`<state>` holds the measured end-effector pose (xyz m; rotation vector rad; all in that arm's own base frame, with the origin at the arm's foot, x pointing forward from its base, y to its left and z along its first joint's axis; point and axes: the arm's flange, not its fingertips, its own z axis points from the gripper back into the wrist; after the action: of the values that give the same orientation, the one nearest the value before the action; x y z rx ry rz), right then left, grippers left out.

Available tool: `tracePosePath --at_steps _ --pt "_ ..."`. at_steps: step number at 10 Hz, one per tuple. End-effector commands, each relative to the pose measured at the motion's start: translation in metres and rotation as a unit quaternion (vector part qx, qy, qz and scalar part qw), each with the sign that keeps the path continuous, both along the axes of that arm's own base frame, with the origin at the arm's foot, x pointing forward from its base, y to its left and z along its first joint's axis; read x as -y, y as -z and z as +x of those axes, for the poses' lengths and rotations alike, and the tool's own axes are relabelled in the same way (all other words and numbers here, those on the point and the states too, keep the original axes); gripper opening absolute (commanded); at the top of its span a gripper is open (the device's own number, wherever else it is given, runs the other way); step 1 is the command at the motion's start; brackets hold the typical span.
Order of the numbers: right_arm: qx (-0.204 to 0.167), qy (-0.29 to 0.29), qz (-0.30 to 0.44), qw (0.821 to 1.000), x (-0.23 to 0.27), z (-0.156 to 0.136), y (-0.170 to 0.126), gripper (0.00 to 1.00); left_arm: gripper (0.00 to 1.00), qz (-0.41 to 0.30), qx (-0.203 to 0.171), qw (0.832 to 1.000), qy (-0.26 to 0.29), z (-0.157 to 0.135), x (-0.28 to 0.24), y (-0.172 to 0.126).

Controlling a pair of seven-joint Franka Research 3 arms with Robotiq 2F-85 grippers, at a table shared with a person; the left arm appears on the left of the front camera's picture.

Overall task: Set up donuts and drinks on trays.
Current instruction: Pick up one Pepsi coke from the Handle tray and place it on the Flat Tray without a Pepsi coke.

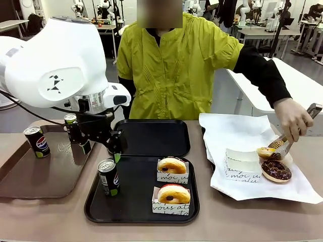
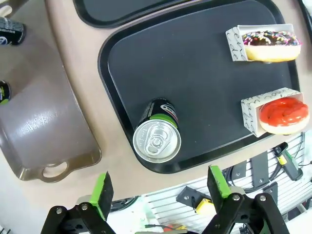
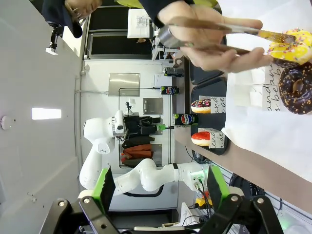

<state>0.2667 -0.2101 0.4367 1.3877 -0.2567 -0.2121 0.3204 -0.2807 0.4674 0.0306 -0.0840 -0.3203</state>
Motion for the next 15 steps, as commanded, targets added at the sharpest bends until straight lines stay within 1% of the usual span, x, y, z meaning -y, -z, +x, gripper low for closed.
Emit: tracePosePath --at_steps 1,3,5,6,7,9,10,11,12,14,15 --pt "0.008 0.003 0.008 1.0 -0.001 0.001 0.0 1.0 1.0 -0.018 0.003 0.999 -0.031 0.034 -0.021 -0.04" --pt "0.008 0.003 0.008 1.0 -0.001 0.001 0.0 1.0 1.0 -0.039 -0.004 0.997 -0.068 0.089 -0.06 -0.083" --pt "0.008 0.003 0.008 1.0 -0.001 0.001 0.0 1.0 1.0 -0.068 0.003 0.991 -0.115 0.106 -0.129 -0.104" --pt "0.008 0.003 0.008 1.0 -0.001 0.001 0.0 1.0 1.0 -0.079 0.002 0.989 -0.124 0.132 -0.15 -0.115" --pt "0.008 0.003 0.008 1.0 -0.001 0.001 0.0 1.0 1.0 -0.095 -0.002 0.987 -0.129 0.145 -0.174 -0.122" --pt "0.008 0.003 0.008 1.0 -0.001 0.001 0.0 1.0 1.0 -0.094 0.012 0.986 -0.14 0.16 -0.226 -0.121" --pt "0.008 0.003 0.008 1.0 -0.001 0.001 0.0 1.0 1.0 -0.086 0.022 0.985 -0.149 0.16 -0.25 -0.115" --pt "0.008 0.003 0.008 1.0 -0.001 0.001 0.0 1.0 1.0 -0.086 0.026 0.984 -0.157 0.167 -0.27 -0.108" --pt "0.008 0.003 0.008 1.0 -0.001 0.001 0.0 1.0 1.0 -0.09 0.026 0.985 -0.144 0.174 -0.281 -0.102" --pt "0.008 0.003 0.008 1.0 -0.001 0.001 0.0 1.0 1.0 -0.097 0.03 0.987 -0.126 0.17 -0.303 -0.087" --pt "0.008 0.003 0.008 1.0 -0.001 0.001 0.0 1.0 1.0 -0.106 0.024 0.987 -0.115 0.163 -0.302 -0.082"
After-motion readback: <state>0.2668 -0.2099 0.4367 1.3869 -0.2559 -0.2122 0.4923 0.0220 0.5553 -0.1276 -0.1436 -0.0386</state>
